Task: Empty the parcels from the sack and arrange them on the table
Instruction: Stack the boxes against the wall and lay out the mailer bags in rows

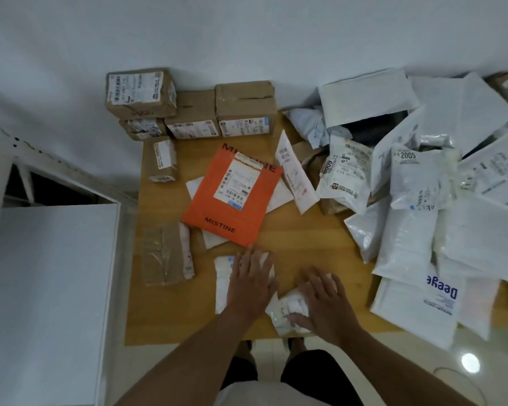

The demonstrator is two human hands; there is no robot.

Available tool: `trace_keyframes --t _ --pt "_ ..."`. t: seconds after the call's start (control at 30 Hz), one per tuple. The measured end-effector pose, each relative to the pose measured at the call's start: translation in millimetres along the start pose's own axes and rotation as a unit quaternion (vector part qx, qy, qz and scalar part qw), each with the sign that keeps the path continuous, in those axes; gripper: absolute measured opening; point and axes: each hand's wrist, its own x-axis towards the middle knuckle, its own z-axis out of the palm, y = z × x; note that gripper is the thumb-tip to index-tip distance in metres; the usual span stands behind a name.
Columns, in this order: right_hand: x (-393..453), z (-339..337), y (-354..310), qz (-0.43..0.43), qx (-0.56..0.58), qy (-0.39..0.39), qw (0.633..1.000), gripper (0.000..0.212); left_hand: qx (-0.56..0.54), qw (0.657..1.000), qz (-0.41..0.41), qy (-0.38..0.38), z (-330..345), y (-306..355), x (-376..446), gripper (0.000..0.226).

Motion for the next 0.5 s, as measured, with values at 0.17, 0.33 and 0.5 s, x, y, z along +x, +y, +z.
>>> trace_keyframes --t 0.17,0.33,0.5 --pt "26.8 1.0 21.1 0.034 -0.004 0.037 0.999 0.071 -0.038 0.997 -0.065 0.005 4.6 7.0 0.8 0.054" --pt "55.0 -10.6 32.2 0.251 0.046 0.039 0.966 0.069 -0.044 0.997 -0.065 0.007 14.1 13.6 -18.8 0.054" --pt "88.6 -20.7 2.9 0.222 0.156 0.085 0.959 0.069 -0.075 0.989 -0.117 0.041 13.8 12.0 -30.3 0.054"
